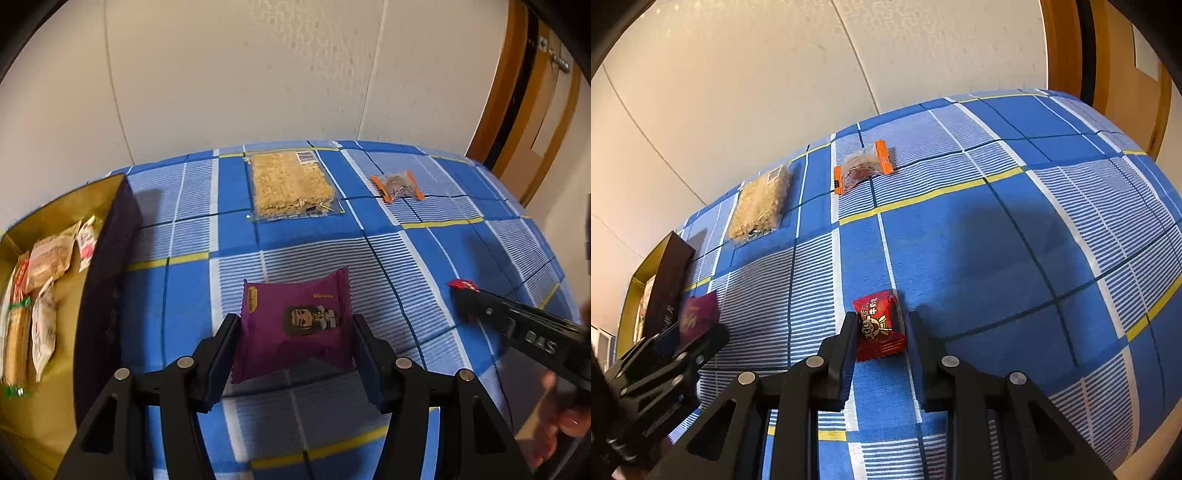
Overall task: Organize snacks
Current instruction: 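Carry the purple packet into the gold tray and open the left tool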
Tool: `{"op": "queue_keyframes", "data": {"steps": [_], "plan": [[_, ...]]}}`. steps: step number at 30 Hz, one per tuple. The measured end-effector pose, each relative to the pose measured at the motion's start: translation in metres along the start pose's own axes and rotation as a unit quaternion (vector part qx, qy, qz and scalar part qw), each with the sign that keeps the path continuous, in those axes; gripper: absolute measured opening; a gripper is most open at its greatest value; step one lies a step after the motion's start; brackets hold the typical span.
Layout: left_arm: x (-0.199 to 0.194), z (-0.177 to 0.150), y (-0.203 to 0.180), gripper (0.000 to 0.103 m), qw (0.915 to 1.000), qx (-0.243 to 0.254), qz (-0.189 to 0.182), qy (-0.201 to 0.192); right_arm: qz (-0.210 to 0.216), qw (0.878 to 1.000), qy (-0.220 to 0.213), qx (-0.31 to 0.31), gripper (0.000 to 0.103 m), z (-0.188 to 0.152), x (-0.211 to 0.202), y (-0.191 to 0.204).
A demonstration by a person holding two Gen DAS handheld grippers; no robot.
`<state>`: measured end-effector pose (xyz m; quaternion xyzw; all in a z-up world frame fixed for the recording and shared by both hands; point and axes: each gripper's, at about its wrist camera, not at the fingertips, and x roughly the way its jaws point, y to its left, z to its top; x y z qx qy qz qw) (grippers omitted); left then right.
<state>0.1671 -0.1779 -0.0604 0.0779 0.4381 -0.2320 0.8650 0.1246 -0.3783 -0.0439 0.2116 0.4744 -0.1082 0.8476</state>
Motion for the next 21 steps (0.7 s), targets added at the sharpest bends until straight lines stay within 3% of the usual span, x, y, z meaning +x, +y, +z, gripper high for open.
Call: {"op": "queue_keyframes", "data": {"steps": [11, 21], "plan": [[-0.041, 0.000, 0.034, 0.060, 0.9988, -0.030, -0.006, -0.038, -0.016, 0.999, -0.013, -0.031, 0.026, -0.001, 0.000, 0.015], [-0.063, 0.006, 0.104, 0.060, 0.9932, -0.104, 0.021, -0.048, -0.006, 0.998, -0.033, -0.058, 0.026, -0.006, -0.006, 0.034]]}}
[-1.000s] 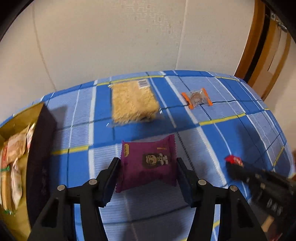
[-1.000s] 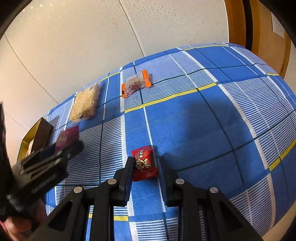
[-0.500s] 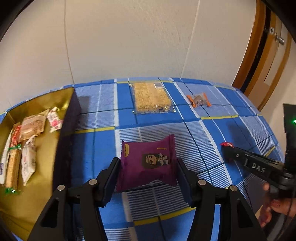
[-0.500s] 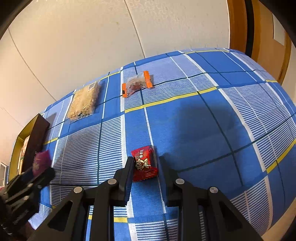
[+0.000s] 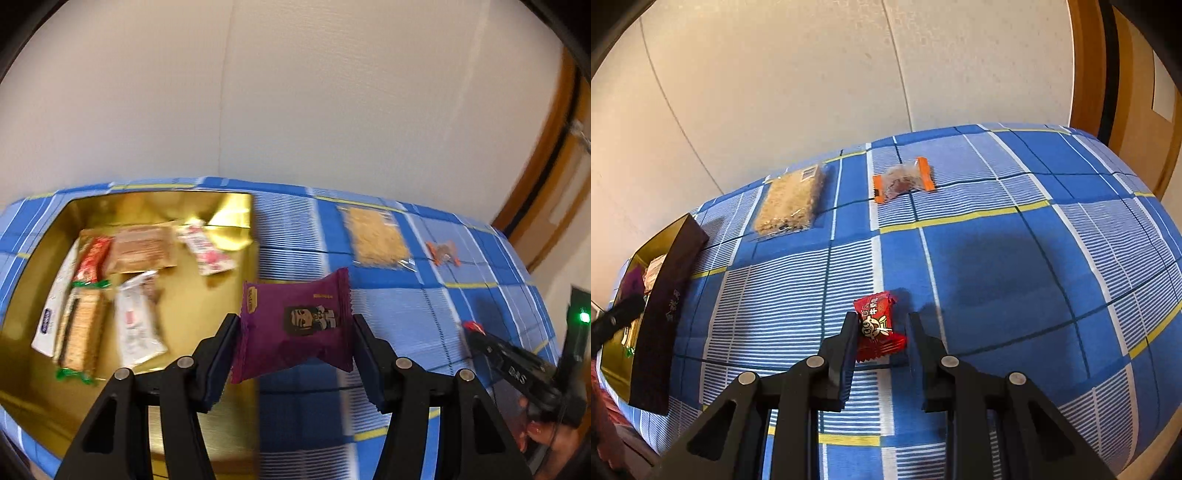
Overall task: Organize snacks
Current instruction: 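Carry the purple packet into the gold tray and open the left tool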
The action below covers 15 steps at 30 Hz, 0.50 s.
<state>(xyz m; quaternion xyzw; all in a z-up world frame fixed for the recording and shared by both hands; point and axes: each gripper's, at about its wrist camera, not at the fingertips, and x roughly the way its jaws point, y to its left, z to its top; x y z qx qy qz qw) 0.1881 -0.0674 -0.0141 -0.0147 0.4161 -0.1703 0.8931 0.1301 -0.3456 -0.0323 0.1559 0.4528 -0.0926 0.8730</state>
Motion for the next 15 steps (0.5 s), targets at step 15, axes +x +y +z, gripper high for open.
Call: {"op": "queue_keyframes", "data": {"steps": [15], "plan": [[0.039, 0.009, 0.068, 0.061, 0.9922, -0.097, 0.038, 0.068, 0.005, 1.000, -0.003, -0.014, 0.026, -0.003, 0.003, 0.012]]}}
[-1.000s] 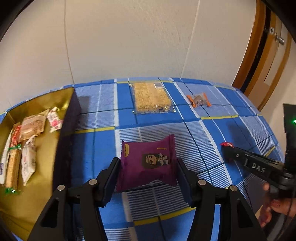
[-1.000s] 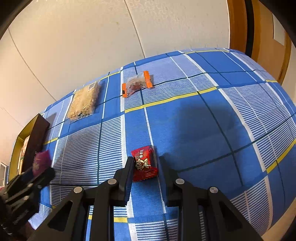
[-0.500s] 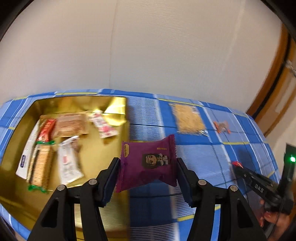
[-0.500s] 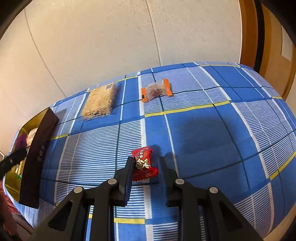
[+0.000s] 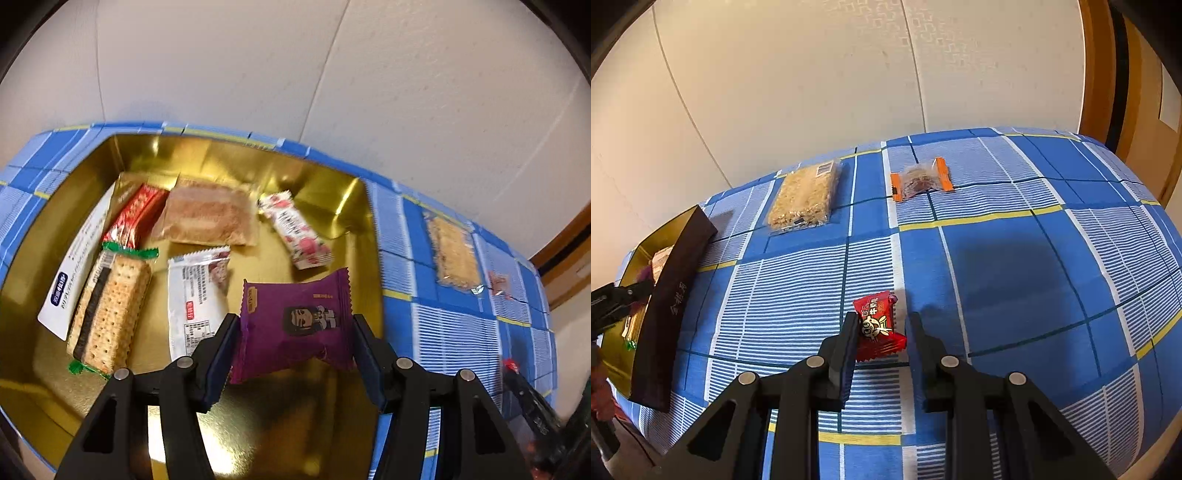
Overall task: Organize snacks
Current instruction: 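Carry the purple packet into the gold tray and open the left tool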
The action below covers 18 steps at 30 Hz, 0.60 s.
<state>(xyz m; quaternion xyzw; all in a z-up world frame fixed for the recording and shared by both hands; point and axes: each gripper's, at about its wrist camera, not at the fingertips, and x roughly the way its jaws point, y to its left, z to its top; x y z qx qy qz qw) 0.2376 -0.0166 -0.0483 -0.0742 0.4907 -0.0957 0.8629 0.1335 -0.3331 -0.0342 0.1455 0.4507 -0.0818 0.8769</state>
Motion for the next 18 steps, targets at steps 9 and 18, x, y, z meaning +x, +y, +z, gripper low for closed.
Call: {"op": "queue_keyframes", "data": {"steps": [9, 18], "plan": [[0.021, 0.012, 0.002, 0.064, 0.9993, -0.019, 0.000, 0.031, 0.009, 1.000, 0.002, 0.006, 0.026, -0.001, 0.001, -0.002], [0.011, 0.015, 0.009, 0.078, 0.9991, -0.028, -0.009, 0.029, 0.013, 1.000, 0.002, 0.002, 0.026, -0.001, 0.004, 0.005]]}}
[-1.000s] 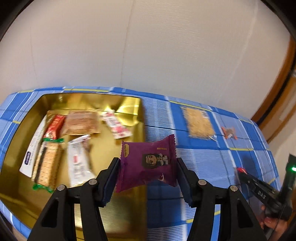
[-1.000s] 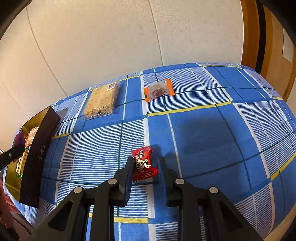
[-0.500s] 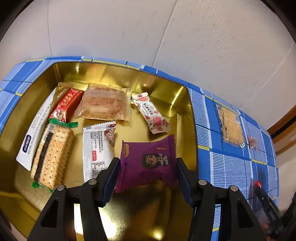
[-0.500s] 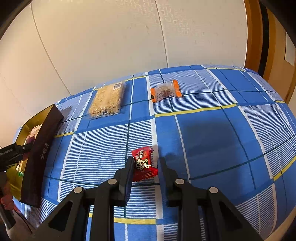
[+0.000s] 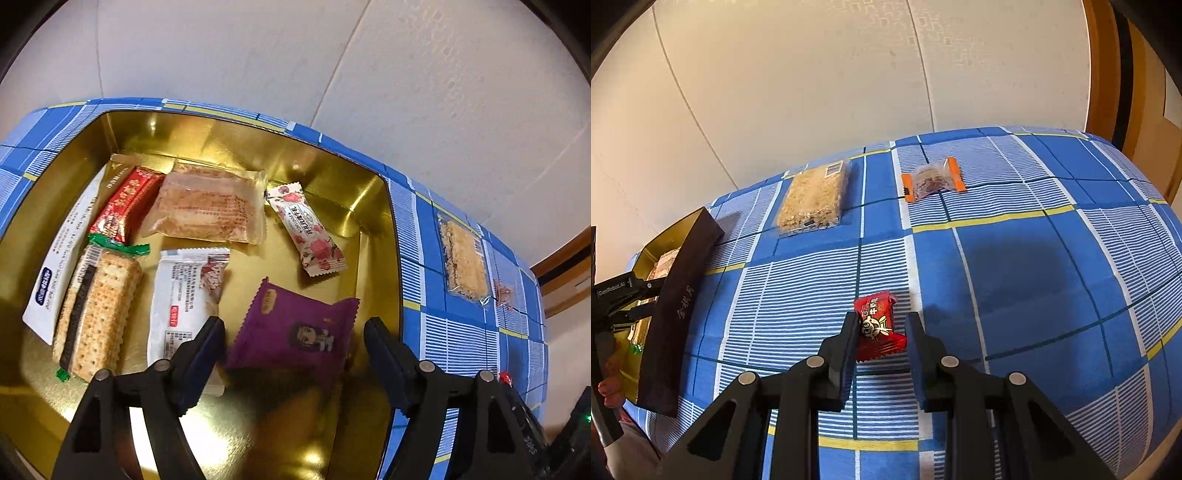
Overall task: Organize snacks
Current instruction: 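Carry the purple packet into the gold tray and open the left tool, then carry the small red candy packet into the gold tray and open the right tool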
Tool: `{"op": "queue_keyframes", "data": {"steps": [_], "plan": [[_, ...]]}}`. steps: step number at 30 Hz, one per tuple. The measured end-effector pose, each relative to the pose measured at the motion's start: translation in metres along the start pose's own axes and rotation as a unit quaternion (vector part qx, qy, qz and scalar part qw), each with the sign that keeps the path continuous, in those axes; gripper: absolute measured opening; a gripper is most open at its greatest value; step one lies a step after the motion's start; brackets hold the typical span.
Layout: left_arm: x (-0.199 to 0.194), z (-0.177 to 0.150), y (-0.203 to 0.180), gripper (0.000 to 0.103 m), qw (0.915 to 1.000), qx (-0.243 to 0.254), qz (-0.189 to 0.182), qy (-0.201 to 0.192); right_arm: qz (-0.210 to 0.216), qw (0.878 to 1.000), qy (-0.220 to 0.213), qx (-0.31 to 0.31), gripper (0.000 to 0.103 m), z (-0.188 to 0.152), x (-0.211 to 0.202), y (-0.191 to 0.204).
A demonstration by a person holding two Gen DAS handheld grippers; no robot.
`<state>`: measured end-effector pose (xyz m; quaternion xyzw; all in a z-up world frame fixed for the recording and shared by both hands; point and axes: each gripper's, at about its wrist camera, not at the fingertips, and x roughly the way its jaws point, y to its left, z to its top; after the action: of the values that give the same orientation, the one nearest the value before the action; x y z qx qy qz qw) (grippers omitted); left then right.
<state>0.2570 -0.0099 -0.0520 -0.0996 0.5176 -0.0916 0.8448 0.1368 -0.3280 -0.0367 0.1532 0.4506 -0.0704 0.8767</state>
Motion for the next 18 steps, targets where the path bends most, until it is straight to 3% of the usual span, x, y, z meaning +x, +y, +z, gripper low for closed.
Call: {"op": "queue_keyframes", "data": {"steps": [5, 11, 18], "plan": [[-0.018, -0.008, 0.000, 0.078, 0.9983, 0.033, 0.028, -0.038, 0.002, 1.000, -0.002, -0.004, 0.026, 0.000, 0.000, 0.004], [-0.045, -0.027, 0.003, 0.080, 0.9848, 0.096, 0.087, -0.116, 0.007, 1.000, -0.009, -0.007, 0.026, -0.001, 0.000, 0.008], [-0.059, -0.044, 0.027, 0.085, 0.9740, 0.102, 0.117, -0.165, 0.022, 0.999, -0.021, -0.012, 0.025, 0.000, -0.004, 0.016]]}}
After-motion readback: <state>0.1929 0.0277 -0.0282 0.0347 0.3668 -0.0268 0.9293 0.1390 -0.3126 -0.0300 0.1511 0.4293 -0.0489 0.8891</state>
